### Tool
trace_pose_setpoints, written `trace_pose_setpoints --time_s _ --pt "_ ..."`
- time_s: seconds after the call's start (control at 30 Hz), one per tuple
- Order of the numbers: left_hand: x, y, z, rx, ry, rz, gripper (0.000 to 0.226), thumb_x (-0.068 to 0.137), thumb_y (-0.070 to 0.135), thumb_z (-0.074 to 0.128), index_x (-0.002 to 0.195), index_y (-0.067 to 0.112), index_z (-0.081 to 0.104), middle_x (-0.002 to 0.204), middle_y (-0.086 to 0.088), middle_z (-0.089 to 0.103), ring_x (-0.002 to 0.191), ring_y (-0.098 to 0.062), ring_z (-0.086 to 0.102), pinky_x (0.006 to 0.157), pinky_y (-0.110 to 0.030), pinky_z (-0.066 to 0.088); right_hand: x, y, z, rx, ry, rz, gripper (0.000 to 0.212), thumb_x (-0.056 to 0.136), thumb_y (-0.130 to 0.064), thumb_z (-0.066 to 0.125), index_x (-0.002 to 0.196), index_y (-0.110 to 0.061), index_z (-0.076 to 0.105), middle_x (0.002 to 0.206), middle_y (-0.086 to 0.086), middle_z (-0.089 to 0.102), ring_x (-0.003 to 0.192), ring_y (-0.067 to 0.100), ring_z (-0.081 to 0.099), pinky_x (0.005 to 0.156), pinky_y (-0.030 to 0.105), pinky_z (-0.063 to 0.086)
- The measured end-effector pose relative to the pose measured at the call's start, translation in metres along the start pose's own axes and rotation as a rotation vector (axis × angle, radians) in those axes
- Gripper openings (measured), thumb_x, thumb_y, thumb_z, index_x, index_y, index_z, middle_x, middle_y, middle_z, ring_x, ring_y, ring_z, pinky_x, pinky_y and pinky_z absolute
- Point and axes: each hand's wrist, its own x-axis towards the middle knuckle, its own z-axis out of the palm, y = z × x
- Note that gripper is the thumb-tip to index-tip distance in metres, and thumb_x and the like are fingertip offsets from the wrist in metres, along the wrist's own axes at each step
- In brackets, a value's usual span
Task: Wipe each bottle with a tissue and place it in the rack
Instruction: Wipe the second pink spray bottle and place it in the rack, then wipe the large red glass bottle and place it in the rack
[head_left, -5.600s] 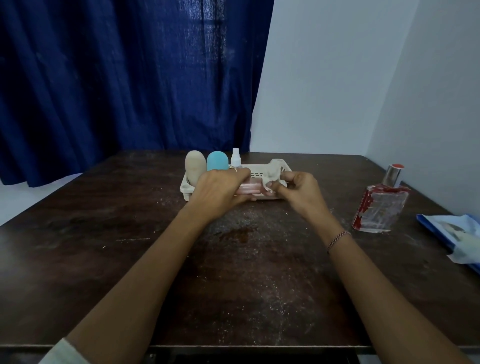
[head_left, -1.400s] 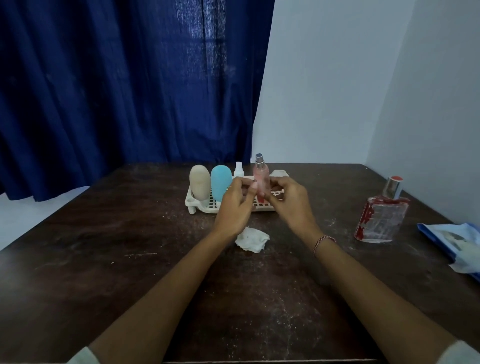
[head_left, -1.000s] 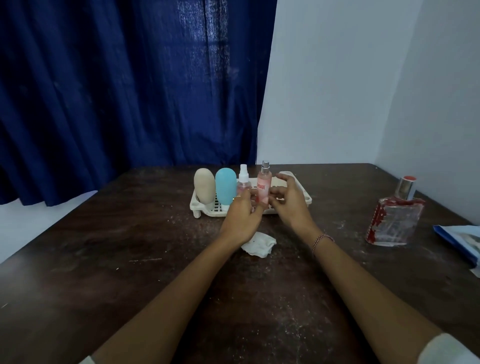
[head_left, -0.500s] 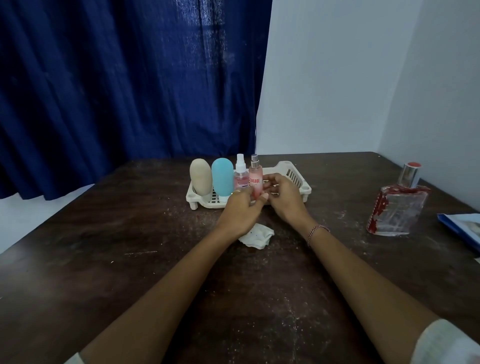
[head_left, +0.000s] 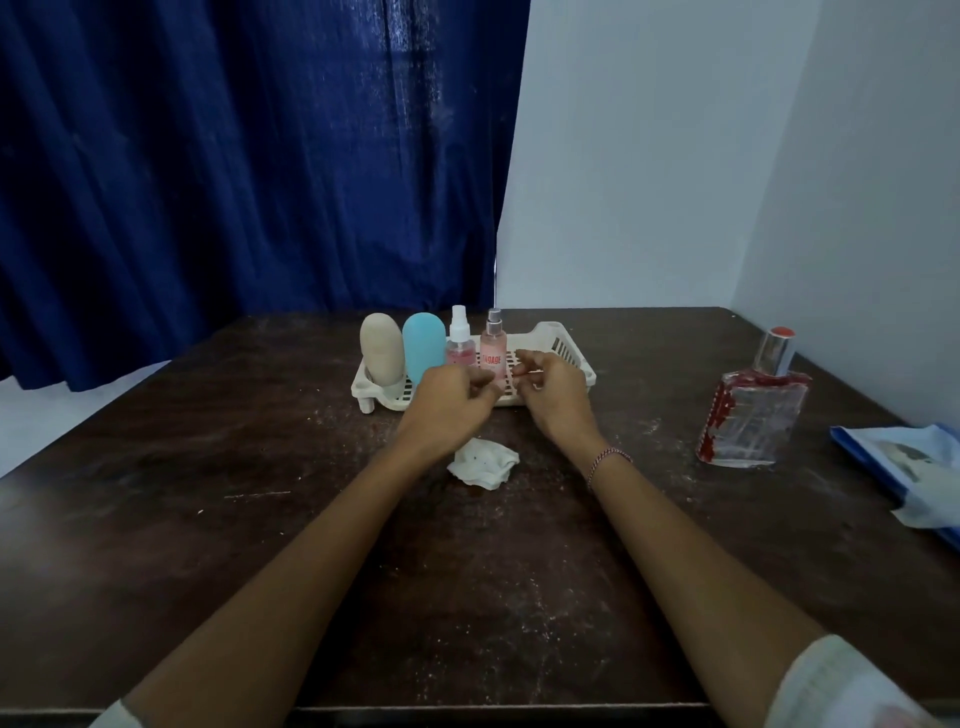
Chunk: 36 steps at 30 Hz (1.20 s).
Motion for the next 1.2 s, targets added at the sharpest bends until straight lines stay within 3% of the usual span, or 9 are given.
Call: trace_pose_setpoints --time_s 0.13,0.33,0.43,0.5,0.6,0.67,0.87,1.03,1.2 --pt "-0.003 0.017 0.006 -0.03 0.025 0.018 0.035 0.094 0.026 0.054 0.125 0.01 0.06 0.119 -0.005 0.066 0.097 -0.006 0.057 0.084 -0.018 0.04 -0.013 -0.005 -0.025 0.074 0.137 -0.002 0.025 0.092 -0.01 0.054 0.115 -0.006 0.063 0.108 0.01 0.067 0.091 0.014 0.061 0.066 -0.001 0.04" --pt "-0.001 0.067 0.026 -0.106 0.087 0.086 0.03 0.094 0.019 0.054 0.122 0.01 0.062 0.119 -0.005 0.066 0.104 -0.013 0.061 0.091 -0.025 0.045 -0.049 -0.01 -0.084 0.043 0.285 -0.222 0.021 0.092 -0.007 0.053 0.108 -0.007 0.066 0.104 0.007 0.066 0.09 0.012 0.061 0.078 0.014 0.044" --pt "-0.001 0.094 0.044 -0.149 0.104 0.134 0.031 0.092 0.019 0.058 0.121 0.011 0.062 0.117 -0.005 0.067 0.1 -0.011 0.062 0.083 -0.014 0.042 -0.063 -0.006 -0.122 -0.028 0.429 -0.332 0.021 0.091 -0.004 0.052 0.106 -0.007 0.066 0.1 0.003 0.061 0.085 0.005 0.055 0.078 0.011 0.041" --pt "-0.002 0.112 0.058 -0.168 0.09 0.16 0.036 0.09 0.021 0.061 0.124 0.01 0.06 0.118 -0.005 0.066 0.101 -0.01 0.061 0.082 -0.011 0.039 -0.069 0.002 -0.146 -0.041 0.509 -0.334 0.022 0.092 -0.003 0.05 0.107 -0.008 0.065 0.1 0.001 0.056 0.084 0.003 0.052 0.078 0.01 0.04" --pt "-0.002 0.136 0.078 -0.177 0.062 0.188 0.045 0.088 0.021 0.064 0.13 0.009 0.055 0.123 -0.008 0.063 0.111 -0.016 0.06 0.096 -0.023 0.044 -0.074 0.021 -0.177 -0.06 0.592 -0.279 0.024 0.091 -0.001 0.048 0.108 -0.009 0.062 0.101 0.0 0.049 0.084 0.005 0.05 0.076 0.003 0.038" --pt "0.0 0.147 0.091 -0.159 0.04 0.209 0.051 0.087 0.021 0.066 0.134 0.009 0.05 0.128 -0.009 0.06 0.118 -0.018 0.056 0.101 -0.026 0.041 -0.078 0.036 -0.189 -0.103 0.618 -0.214 0.024 0.091 0.0 0.048 0.111 -0.007 0.059 0.106 0.006 0.051 0.088 0.009 0.051 0.082 0.011 0.042" --pt "0.006 0.163 0.115 -0.229 -0.042 0.155 0.058 0.084 0.017 0.069 0.137 0.009 0.046 0.123 -0.011 0.063 0.109 -0.022 0.061 0.094 -0.03 0.048 -0.078 0.075 -0.201 -0.277 0.347 0.148 0.046 0.087 -0.006 0.059 0.132 -0.003 0.046 0.131 0.017 0.048 0.12 0.03 0.047 0.102 0.035 0.036" --pt "0.005 0.164 0.122 -0.279 -0.054 0.148 0.049 0.083 0.016 0.07 0.129 0.009 0.054 0.121 -0.007 0.064 0.104 -0.017 0.062 0.086 -0.019 0.043 -0.077 0.074 -0.202 -0.08 0.209 0.222 0.037 0.085 -0.005 0.064 0.121 -0.004 0.058 0.113 0.011 0.066 0.095 0.017 0.061 0.085 0.023 0.042" --pt "0.01 0.149 0.106 -0.28 -0.002 0.175 0.043 0.083 0.016 0.07 0.124 0.009 0.057 0.117 -0.007 0.066 0.106 -0.019 0.062 0.091 -0.028 0.047 -0.069 0.062 -0.19 0.019 0.225 0.184 0.038 0.082 -0.007 0.067 0.119 -0.005 0.059 0.105 0.007 0.067 0.085 0.009 0.057 0.079 0.021 0.045"
